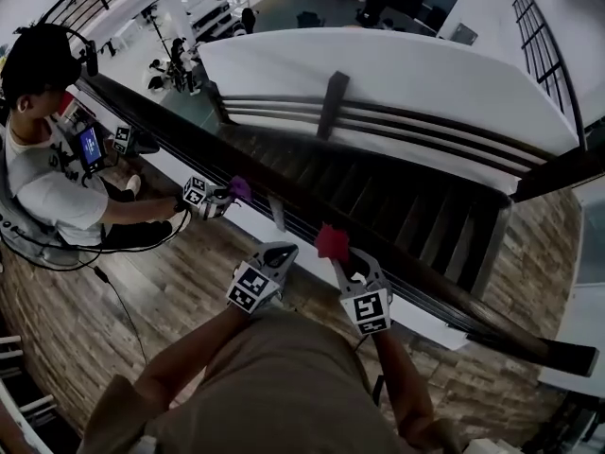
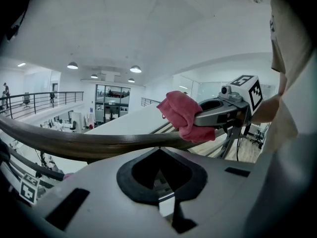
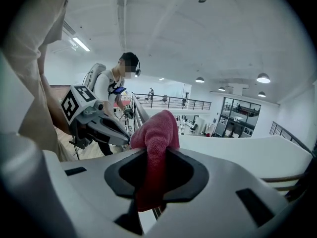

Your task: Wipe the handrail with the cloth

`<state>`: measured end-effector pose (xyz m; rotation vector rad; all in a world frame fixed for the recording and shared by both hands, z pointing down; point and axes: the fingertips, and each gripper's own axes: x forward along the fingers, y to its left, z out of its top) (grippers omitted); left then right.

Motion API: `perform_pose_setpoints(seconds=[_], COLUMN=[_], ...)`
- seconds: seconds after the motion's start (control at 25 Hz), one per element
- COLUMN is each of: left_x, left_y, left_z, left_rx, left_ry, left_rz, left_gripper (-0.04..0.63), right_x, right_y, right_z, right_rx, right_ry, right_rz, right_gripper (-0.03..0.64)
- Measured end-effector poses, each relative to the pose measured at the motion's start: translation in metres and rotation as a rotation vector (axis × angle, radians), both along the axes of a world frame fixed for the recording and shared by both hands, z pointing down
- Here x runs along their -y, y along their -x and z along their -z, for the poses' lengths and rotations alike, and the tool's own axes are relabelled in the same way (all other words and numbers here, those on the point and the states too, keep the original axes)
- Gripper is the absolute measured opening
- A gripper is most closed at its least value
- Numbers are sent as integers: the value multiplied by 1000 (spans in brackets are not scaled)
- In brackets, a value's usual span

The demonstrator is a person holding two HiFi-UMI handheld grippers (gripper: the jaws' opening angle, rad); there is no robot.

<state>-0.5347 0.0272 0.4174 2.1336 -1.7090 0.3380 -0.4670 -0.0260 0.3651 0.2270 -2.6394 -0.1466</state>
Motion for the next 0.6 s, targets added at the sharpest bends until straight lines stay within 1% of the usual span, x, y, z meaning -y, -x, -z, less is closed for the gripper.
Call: perform_pose_setpoints(seconds=[0.2, 0.32, 0.48, 0.6], left_x=[11, 17, 24, 30], left_y=[62, 93, 128, 145], left_z=[1, 3, -1, -6], left_rx=[4, 10, 19, 22], left_ry=[3, -1, 6, 21], left_rz=[-5, -6, -1, -1], left_gripper=[15, 15, 15, 15], right_x=[11, 18, 25, 28], right_y=[70, 106, 147, 169], right_z=[-16, -23, -41, -53], right_rx=[-102, -162, -240, -291], right_ry=[-6, -25, -70, -81], right_rz=[13, 16, 35, 50], right_gripper=[86, 85, 86, 86])
